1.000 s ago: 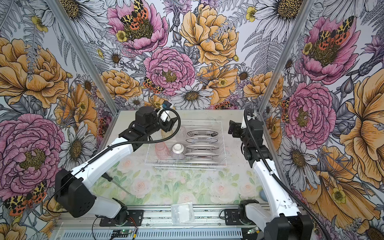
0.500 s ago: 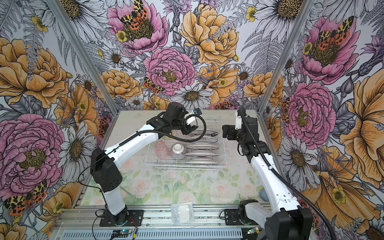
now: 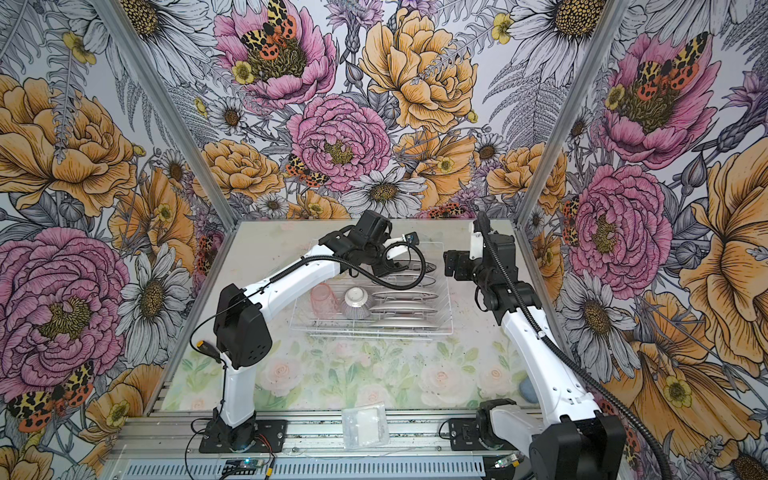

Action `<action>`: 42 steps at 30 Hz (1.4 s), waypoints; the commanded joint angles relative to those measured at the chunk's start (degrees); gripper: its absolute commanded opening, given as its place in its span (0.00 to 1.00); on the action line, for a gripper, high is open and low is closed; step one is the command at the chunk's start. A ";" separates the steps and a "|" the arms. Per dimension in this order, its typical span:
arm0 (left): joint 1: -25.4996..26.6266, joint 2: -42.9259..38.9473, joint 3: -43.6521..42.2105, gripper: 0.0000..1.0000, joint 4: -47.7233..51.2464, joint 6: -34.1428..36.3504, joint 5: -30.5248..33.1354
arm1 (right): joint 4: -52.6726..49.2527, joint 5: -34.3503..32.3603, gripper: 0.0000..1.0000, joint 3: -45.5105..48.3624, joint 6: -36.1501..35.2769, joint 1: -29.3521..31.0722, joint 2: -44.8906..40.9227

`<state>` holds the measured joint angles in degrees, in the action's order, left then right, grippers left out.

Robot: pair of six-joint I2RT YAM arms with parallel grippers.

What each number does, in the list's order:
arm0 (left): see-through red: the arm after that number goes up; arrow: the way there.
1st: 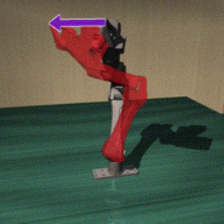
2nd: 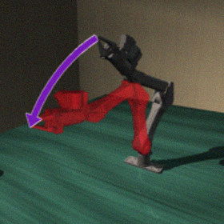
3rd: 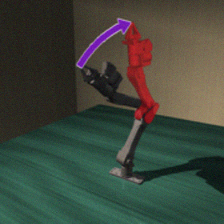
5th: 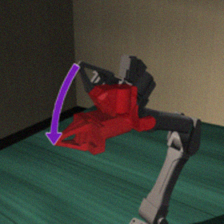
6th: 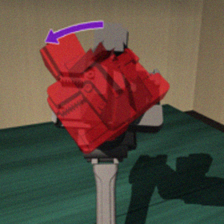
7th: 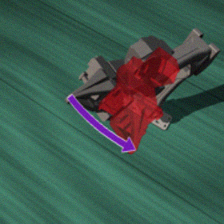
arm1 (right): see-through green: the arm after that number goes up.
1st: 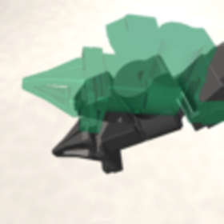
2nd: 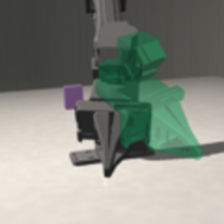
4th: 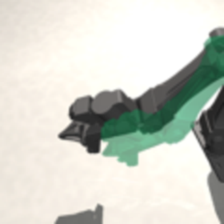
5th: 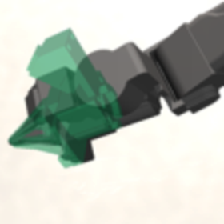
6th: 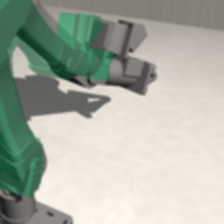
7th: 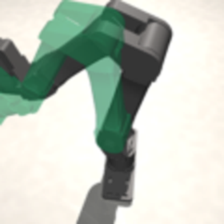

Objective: Unload the mixed dishes from the dish rack
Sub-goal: 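Reach the left gripper over the rack toward the plates while the right gripper approaches, then grasp the green-rimmed plate's edge with the left gripper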

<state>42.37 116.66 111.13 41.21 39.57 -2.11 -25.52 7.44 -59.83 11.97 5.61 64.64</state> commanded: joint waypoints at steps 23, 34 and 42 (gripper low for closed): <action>-1.31 10.86 12.79 0.51 4.14 3.93 0.97 | 0.01 0.64 0.92 -0.42 -1.16 0.09 -0.48; -1.74 12.44 14.70 0.33 3.96 3.86 2.83 | 0.05 0.73 0.92 0.38 -0.89 0.11 -1.49; -1.42 13.02 14.90 0.27 1.52 4.96 5.76 | 0.11 0.53 0.92 1.09 -0.80 0.06 -2.50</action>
<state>41.34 128.35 124.51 44.75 43.75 1.21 -25.52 7.42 -59.37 11.51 5.61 63.33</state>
